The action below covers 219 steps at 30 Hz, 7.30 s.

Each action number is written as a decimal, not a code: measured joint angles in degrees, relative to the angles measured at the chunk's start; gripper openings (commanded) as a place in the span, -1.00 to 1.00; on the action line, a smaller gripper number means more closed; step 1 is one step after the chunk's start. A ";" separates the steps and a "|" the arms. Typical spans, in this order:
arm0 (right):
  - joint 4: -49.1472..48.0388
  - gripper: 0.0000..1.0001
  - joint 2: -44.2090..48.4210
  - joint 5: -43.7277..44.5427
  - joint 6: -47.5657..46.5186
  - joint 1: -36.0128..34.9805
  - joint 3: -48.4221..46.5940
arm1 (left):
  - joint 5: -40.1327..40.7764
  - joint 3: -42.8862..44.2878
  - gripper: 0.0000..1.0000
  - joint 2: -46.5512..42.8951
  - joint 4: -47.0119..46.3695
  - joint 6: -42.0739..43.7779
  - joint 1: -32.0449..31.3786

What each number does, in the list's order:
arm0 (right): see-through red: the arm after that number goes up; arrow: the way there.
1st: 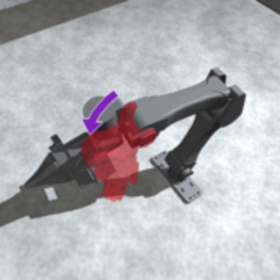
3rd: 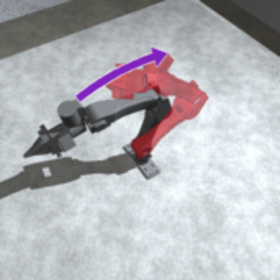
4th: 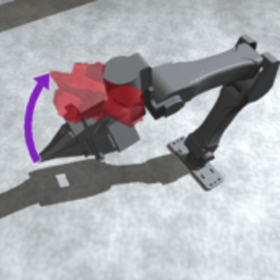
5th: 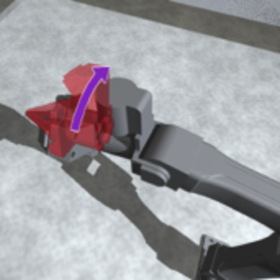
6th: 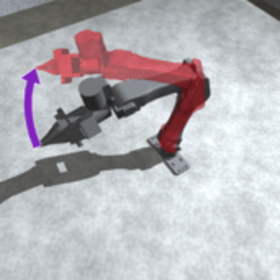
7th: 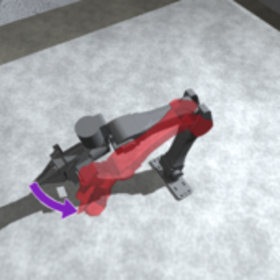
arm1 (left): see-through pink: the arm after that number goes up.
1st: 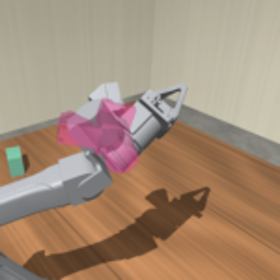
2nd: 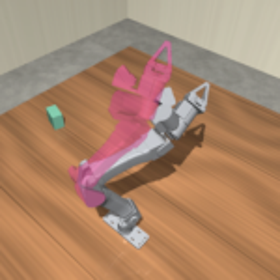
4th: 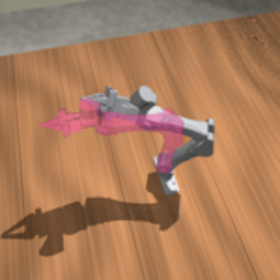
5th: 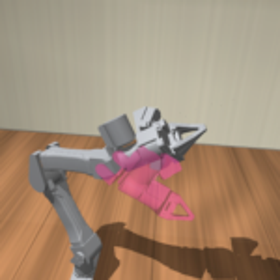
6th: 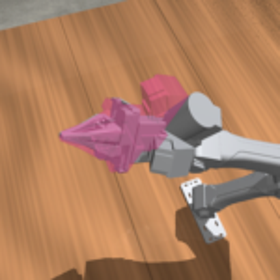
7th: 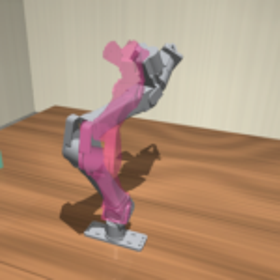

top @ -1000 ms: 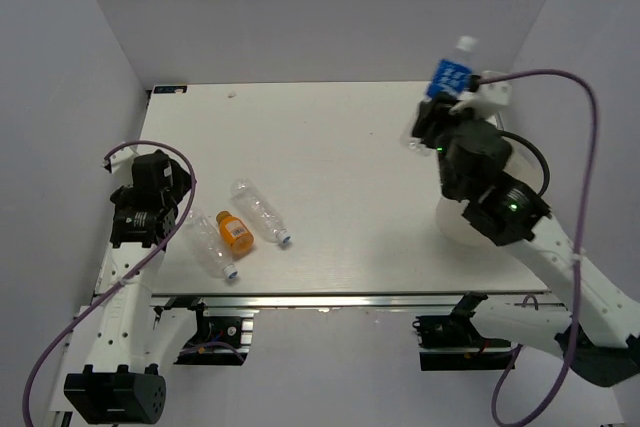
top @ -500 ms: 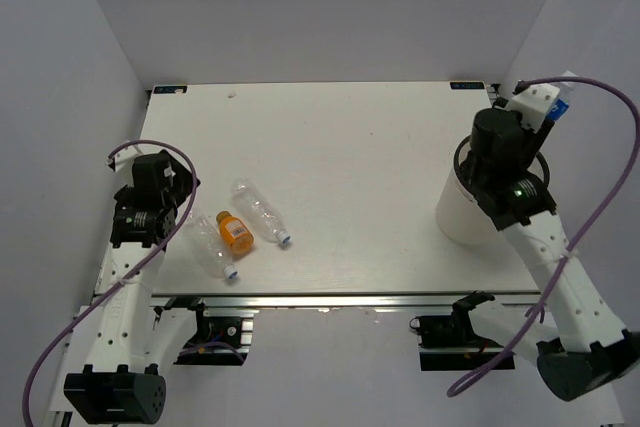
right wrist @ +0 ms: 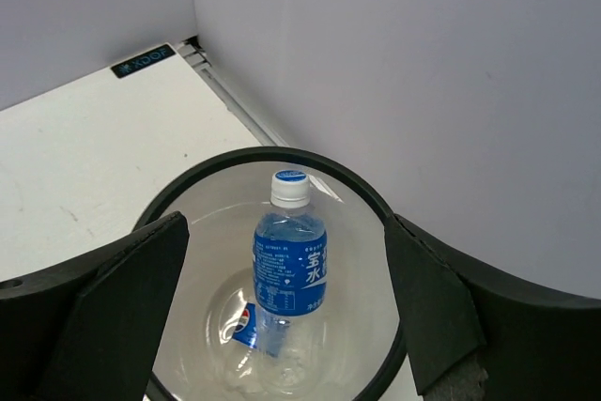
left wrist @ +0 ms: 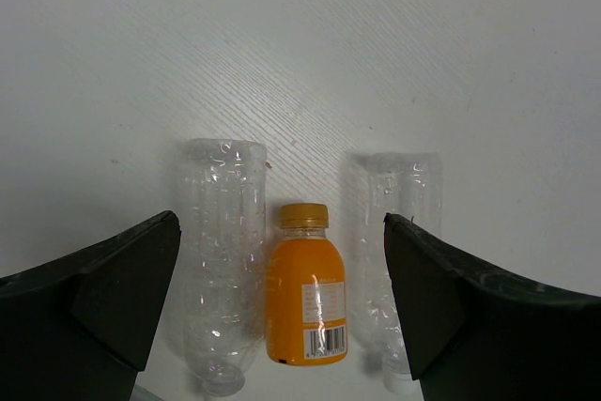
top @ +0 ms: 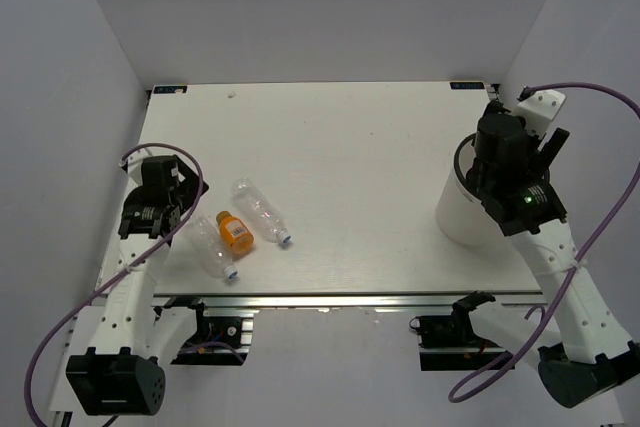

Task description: Put the plastic bottles in the bin

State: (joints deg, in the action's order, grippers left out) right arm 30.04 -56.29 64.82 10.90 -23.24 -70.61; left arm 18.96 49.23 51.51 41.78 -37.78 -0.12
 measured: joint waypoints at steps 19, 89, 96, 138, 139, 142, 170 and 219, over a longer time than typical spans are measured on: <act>-9.14 0.79 0.13 -45.81 -6.93 -1.75 1.40 | -9.62 -3.61 0.96 11.96 -12.50 -3.06 -5.75; -49.35 0.72 -28.22 -90.84 18.03 -22.58 9.77 | -31.71 -8.66 -0.60 5.79 -57.37 -8.92 -22.99; -50.66 -0.26 -31.54 -91.21 19.30 -23.71 6.97 | -31.43 -9.38 0.44 5.75 -60.48 -9.64 -23.21; -15.96 0.77 -2.16 -19.87 -14.25 12.00 8.26 | 3.21 -3.19 0.96 6.40 -8.15 -10.16 -24.09; -15.56 0.79 -1.88 -19.76 -13.77 12.00 8.26 | 3.50 -3.19 0.96 6.43 -7.85 -10.29 -24.09; -14.03 0.79 -0.68 -20.50 -11.82 12.00 8.26 | 4.57 -3.19 0.96 6.62 -6.71 -10.84 -24.06; -10.23 0.79 2.29 -53.66 -5.38 11.91 6.67 | 9.03 -3.82 0.96 18.40 -1.25 -22.25 -24.06; -42.51 0.79 -9.18 -104.41 21.22 -8.44 16.92 | -68.00 -17.40 -0.41 5.77 -71.82 5.57 -30.18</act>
State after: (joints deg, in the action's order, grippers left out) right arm -12.47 -65.47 -39.59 32.12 -31.68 -53.69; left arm -49.04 31.83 57.28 -30.04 -32.21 -30.30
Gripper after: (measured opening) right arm 0.894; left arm 0.729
